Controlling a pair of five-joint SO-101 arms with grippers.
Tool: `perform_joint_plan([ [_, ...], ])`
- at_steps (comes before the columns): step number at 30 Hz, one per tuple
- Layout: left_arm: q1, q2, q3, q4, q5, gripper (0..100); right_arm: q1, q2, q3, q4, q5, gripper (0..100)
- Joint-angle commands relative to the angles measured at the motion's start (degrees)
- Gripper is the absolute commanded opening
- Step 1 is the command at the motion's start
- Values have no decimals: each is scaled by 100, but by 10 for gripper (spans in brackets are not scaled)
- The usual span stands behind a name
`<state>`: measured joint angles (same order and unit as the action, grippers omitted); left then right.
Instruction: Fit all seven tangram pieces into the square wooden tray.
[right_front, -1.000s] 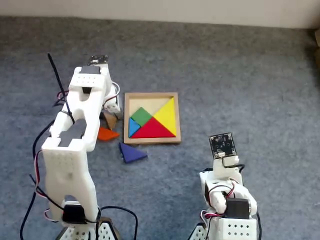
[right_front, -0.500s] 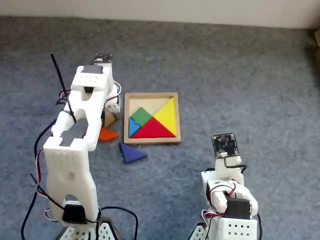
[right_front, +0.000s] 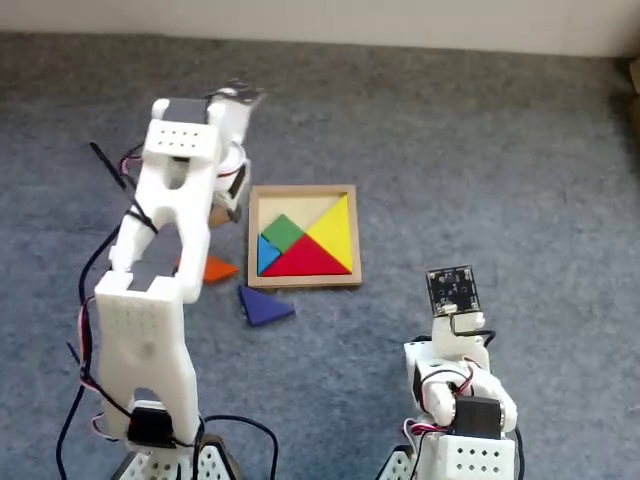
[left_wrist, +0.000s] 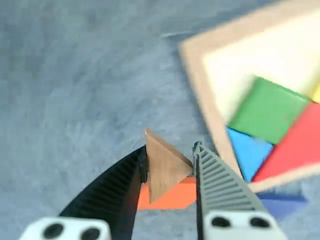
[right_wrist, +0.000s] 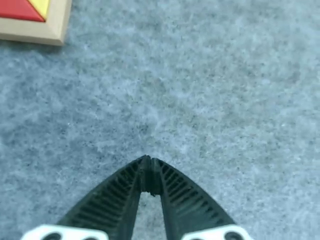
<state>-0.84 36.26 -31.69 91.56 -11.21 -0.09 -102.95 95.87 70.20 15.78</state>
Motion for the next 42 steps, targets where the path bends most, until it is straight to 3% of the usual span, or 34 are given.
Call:
perform_joint_plan([
  [1, 470, -40, -532, 70, -1152, 130, 57, -75, 268, 31, 44, 6],
  [5, 787, -31, -752, 9, -1969, 130, 57, -75, 268, 31, 44, 6],
  [10, 1112, -22, -796, -554, -2488, 130, 57, -75, 268, 22, 44, 6],
  [18, 1481, 453, -1007, -598, -3780, 145, 57, -75, 268, 22, 44, 6],
  [25, 1525, 1095, -1666, -580, -3798, 259, 57, -75, 268, 13, 44, 6],
  [36, 1534, 1007, -2053, -580, -3780, 259, 31, -75, 268, 4, 44, 6],
  [42, 1174, 919, -2642, -624, -3059, 258, 31, -75, 268, 4, 44, 6],
])
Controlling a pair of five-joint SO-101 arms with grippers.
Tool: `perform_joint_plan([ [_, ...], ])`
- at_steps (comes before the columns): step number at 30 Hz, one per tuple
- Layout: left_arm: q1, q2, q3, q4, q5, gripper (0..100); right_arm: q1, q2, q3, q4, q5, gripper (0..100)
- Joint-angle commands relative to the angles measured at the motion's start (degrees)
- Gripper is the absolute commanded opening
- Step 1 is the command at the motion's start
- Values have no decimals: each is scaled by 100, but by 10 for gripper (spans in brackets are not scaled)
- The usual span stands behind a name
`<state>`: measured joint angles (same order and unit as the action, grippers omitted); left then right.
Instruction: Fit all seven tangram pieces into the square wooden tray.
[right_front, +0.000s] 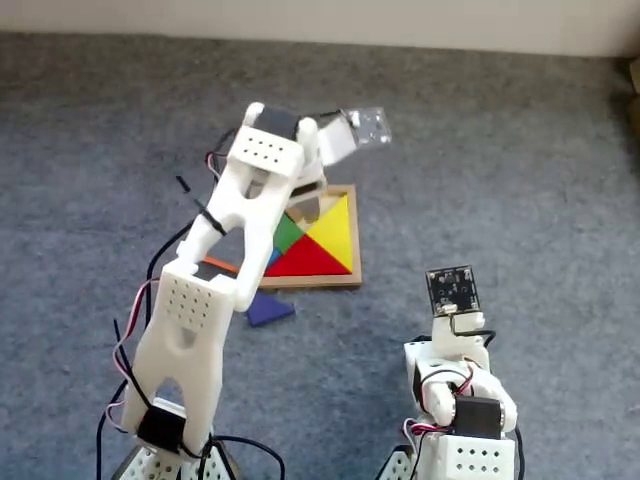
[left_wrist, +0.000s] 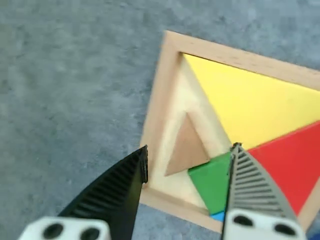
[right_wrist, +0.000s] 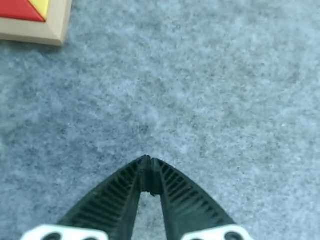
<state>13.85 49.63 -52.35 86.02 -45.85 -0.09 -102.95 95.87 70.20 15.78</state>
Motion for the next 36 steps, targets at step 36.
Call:
perform_joint_plan([
  [36, 277, 558, -1807, 1310, 1081, 136, 48, -75, 268, 4, 44, 6],
])
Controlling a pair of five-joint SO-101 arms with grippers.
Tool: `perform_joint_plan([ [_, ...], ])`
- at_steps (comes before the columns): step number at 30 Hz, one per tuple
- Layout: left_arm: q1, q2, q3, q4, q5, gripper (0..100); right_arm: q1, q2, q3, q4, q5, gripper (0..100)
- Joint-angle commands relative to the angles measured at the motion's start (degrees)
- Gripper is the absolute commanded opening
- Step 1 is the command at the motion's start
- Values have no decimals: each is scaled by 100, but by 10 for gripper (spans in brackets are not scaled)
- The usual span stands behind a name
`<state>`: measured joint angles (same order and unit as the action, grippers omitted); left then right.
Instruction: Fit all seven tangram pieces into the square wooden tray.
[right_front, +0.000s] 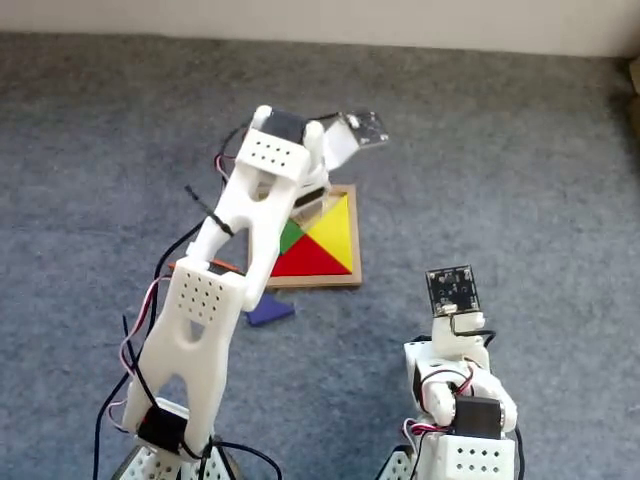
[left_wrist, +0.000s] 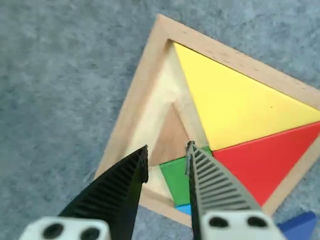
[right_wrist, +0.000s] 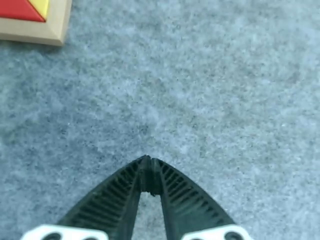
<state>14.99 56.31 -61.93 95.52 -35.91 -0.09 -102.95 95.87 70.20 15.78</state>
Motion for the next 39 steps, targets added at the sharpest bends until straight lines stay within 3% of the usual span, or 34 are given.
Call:
perform_joint_plan([
  [1, 145, -92, -1033, 387, 88, 136, 48, -75, 268, 4, 44, 6],
  [14, -435, 936, -1209, -360, 70, 137, 57, -75, 268, 4, 44, 6],
  [25, 171, 989, -1218, 448, 123, 133, 57, -75, 268, 4, 44, 6],
  [34, -215, 356, -2457, 501, 1134, 137, 57, -75, 268, 4, 44, 6],
  [39, -752, -303, -2396, 554, 1451, 139, 57, -75, 268, 4, 44, 6],
])
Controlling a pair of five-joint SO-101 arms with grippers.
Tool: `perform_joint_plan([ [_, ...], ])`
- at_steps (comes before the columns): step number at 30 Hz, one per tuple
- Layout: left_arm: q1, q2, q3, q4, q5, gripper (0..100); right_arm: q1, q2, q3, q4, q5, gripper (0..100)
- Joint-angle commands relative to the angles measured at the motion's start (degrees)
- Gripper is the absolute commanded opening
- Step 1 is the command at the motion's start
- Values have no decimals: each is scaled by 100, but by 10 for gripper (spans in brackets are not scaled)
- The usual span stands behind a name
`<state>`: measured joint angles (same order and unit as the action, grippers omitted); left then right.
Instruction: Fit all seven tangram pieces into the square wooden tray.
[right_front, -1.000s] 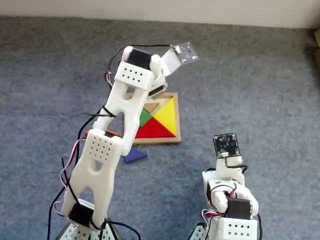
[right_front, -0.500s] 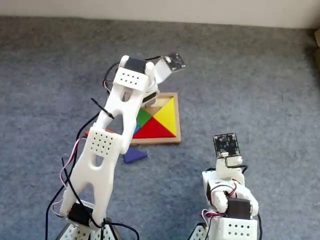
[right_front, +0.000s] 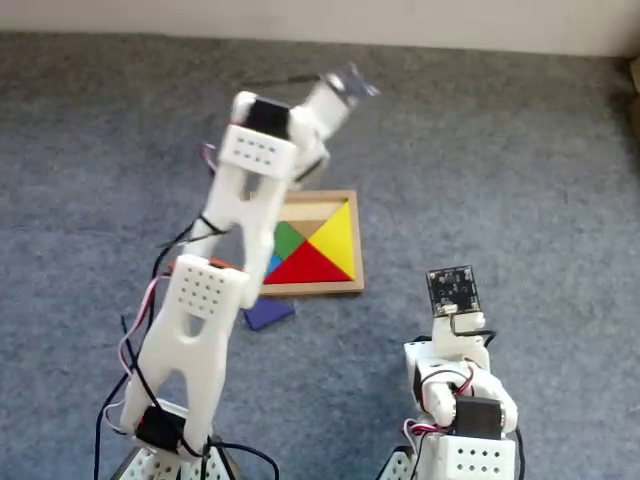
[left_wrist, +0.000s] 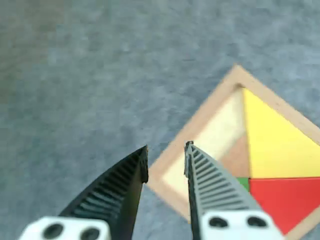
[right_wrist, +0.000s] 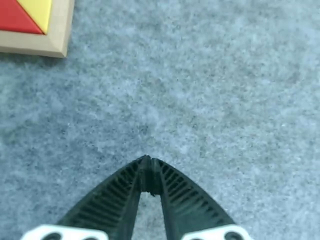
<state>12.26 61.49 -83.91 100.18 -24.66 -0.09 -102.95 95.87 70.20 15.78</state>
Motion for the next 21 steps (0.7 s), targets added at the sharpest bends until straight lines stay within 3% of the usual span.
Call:
perform_joint_plan([
  [1, -611, -954, -31, 97, 448, 149, 57, -75, 268, 4, 44, 6],
  [6, -1244, -1947, 1455, 97, 879, 247, 57, -75, 268, 4, 44, 6],
  [12, -1657, -3415, 3635, 79, 809, 248, 57, -75, 268, 4, 44, 6],
  [16, -1868, -4110, 4716, 70, -571, 249, 57, -75, 268, 4, 44, 6],
  [21, -2132, -4224, 5780, 62, -3226, 245, 57, -75, 277, 4, 44, 6],
])
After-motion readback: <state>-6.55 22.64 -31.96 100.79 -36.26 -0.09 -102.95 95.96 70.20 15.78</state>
